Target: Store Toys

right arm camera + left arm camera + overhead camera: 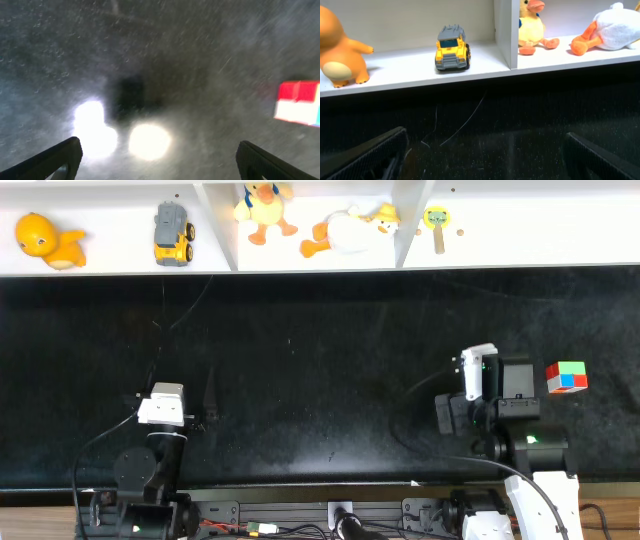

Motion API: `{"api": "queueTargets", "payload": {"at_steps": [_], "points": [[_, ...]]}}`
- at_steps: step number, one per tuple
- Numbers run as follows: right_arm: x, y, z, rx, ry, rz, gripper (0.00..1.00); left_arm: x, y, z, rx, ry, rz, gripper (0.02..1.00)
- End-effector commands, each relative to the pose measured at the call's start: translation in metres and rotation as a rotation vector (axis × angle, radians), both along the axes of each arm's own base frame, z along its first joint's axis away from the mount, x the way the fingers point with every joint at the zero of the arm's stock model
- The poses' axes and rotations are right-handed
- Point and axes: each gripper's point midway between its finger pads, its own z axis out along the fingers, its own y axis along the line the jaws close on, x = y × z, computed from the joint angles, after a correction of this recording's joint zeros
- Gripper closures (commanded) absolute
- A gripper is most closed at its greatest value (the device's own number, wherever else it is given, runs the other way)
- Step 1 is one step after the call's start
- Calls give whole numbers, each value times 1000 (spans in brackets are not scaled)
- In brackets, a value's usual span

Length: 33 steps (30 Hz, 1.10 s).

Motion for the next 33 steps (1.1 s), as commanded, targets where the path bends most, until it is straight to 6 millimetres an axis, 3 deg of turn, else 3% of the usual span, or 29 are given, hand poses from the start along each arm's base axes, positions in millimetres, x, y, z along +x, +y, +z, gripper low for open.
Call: {"api": "queueTargets", "payload": {"at_steps": [1, 7, 12, 19, 33], "points": [[4, -32, 9, -125, -14, 43, 3, 0, -1, 0, 16, -4, -7, 23], [-5, -70, 8, -72, -16, -14, 7, 0, -1, 0, 16, -4, -7, 20], [-16, -117, 11, -72, 16, -111, 3, 0, -1, 0, 16, -4, -7, 20], [-13, -166, 20, -8, 1, -156, 3, 0, -1, 0, 16, -4, -7, 20], [-22, -231, -19, 50, 39, -160, 5, 0, -1, 0, 16, -4, -7, 20]]}}
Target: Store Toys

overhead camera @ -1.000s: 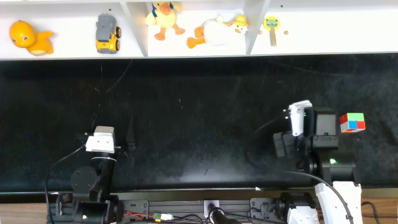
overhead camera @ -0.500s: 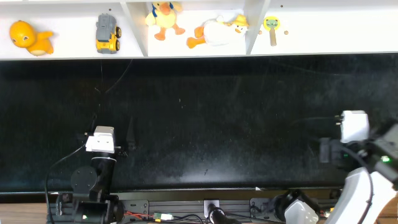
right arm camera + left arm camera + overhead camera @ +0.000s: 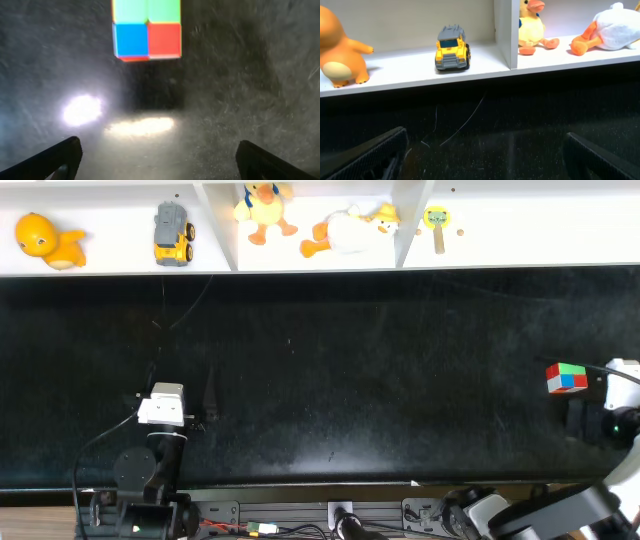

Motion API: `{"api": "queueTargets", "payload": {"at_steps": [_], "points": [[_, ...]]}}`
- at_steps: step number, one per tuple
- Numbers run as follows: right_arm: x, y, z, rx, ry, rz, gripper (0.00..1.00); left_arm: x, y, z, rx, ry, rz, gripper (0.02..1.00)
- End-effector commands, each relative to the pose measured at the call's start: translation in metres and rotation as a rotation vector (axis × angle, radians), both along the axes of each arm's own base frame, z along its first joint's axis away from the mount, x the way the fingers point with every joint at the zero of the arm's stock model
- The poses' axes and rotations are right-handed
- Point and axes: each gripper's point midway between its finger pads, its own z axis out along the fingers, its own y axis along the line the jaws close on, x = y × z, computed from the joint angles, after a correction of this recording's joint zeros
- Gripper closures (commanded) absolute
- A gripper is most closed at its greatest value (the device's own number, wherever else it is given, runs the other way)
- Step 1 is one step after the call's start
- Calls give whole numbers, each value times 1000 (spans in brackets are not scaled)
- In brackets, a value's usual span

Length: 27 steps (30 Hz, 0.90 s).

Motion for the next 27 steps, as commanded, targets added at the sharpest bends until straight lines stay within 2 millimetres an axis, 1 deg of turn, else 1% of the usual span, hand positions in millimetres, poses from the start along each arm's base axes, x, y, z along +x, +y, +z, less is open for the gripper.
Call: {"api": "queueTargets", "payload": {"at_steps": [1, 5, 6, 8, 12, 16, 23, 27], "points": [[8, -21, 6, -42, -84, 78, 5, 0, -1, 0, 15, -4, -7, 20], [16, -31, -2, -43, -115, 90, 5, 0, -1, 0, 16, -4, -7, 20], [21, -30, -4, -24, -138, 97, 5, 0, -1, 0, 15, -4, -7, 20], [37, -19, -6, 47, -225, 126, 5, 0, -1, 0, 15, -4, -7, 20], [49, -14, -7, 93, -272, 122, 7, 0, -1, 0, 15, -4, -7, 20], [60, -15, -12, 106, -287, 105, 5, 0, -1, 0, 15, -4, -7, 20], [76, -1, -17, 133, -275, 140, 3, 0, -1, 0, 15, -4, -7, 20], [86, 0, -16, 137, -288, 115, 3, 0, -1, 0, 16, -4, -7, 20]]}}
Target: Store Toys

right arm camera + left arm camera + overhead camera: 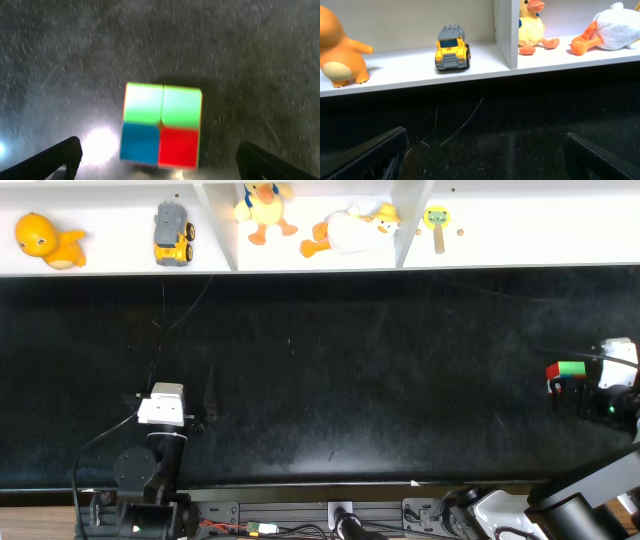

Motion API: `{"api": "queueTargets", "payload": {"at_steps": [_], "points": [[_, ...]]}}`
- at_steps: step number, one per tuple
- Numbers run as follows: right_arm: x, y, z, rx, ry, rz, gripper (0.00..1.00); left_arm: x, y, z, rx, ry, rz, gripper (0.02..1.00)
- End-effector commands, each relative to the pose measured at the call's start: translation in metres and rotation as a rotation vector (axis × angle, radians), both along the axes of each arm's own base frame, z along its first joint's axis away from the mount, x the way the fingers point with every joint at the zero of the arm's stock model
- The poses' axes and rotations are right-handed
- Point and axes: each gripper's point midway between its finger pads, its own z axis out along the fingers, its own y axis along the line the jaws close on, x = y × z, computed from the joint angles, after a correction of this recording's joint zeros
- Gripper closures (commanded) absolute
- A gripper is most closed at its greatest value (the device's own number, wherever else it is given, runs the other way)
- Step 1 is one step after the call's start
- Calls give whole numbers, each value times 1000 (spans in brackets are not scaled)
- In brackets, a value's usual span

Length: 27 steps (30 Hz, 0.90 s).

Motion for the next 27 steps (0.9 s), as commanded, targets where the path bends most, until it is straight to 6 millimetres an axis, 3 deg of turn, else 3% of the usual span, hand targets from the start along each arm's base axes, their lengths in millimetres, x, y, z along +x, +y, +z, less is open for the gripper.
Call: {"api": "queueTargets", "payload": {"at_steps": [1, 21, 24, 27], "points": [[17, -2, 9, 25, -38, -36, 3, 0, -1, 0, 15, -4, -7, 20], [15, 2, -17, 51, 82, -90, 14, 0, -1, 0, 15, -4, -7, 20], [15, 3, -19, 48, 89, -86, 56, 0, -1, 0, 15, -4, -7, 23], [16, 4, -18, 47, 89, -80, 198, 0, -1, 0, 15, -4, -7, 20]]}}
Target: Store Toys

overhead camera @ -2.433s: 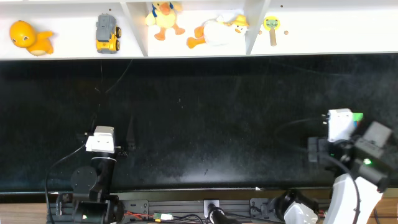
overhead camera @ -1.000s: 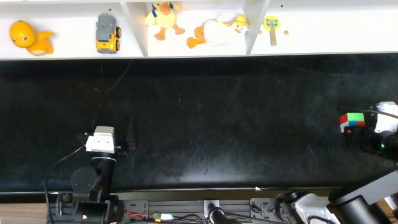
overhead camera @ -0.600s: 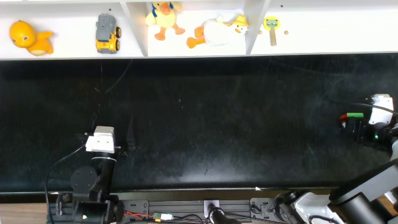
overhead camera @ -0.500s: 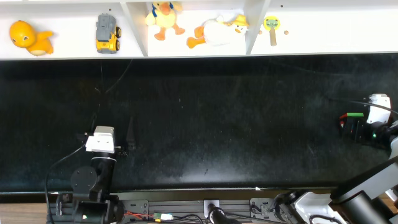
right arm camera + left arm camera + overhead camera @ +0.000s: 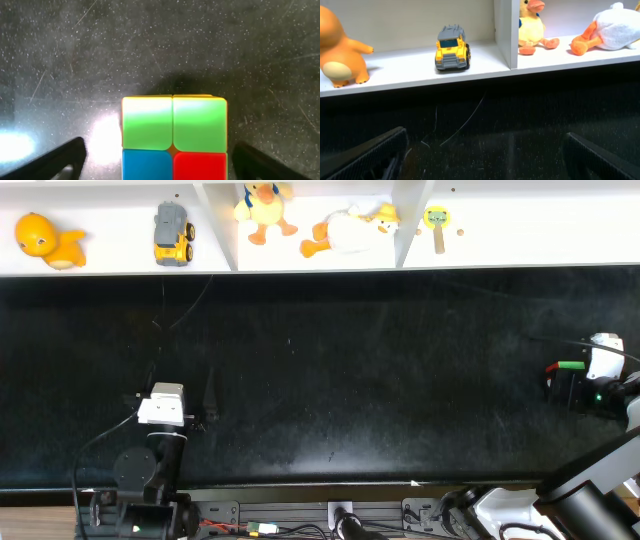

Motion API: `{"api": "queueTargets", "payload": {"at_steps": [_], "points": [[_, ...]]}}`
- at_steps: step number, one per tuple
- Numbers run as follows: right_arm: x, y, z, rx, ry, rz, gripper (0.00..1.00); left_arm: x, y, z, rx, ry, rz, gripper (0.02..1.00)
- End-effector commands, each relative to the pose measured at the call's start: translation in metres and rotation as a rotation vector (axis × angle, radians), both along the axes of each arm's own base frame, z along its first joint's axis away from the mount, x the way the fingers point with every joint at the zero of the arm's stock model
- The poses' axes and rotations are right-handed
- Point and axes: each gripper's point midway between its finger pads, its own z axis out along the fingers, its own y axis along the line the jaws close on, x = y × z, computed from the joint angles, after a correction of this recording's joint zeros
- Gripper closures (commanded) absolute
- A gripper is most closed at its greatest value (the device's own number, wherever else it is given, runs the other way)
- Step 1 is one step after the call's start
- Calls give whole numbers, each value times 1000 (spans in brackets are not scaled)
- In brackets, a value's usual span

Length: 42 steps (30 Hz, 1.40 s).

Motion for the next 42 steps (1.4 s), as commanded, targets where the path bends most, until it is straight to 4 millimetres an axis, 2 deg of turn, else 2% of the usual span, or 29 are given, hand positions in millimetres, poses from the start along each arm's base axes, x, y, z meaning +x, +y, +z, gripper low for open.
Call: {"api": "queueTargets", "payload": {"at_steps": [1, 3, 8, 12, 21, 27, 30, 35, 42], "points": [[10, -4, 7, -18, -19, 6, 240, 0, -1, 0, 16, -4, -7, 20], [10, -7, 7, -21, -18, -11, 283, 0, -1, 0, 15, -4, -7, 20], [12, -8, 9, -40, -13, -16, 481, 0, -1, 0, 15, -4, -7, 23], [18, -9, 26, -71, -59, -31, 478, 0, -1, 0, 15, -4, -7, 20], [54, -14, 107, -258, -259, 1, 465, 0, -1, 0, 16, -4, -7, 20], [95, -6, 137, -279, -326, 60, 470, 0, -1, 0, 15, -4, -7, 20], [118, -3, 144, -260, -342, 69, 476, 0, -1, 0, 15, -4, -7, 20], [153, 0, 144, -204, -349, 57, 481, 0, -1, 0, 16, -4, -7, 20], [201, 3, 131, -150, -345, 75, 483, 0, -1, 0, 16, -4, -7, 20]]}}
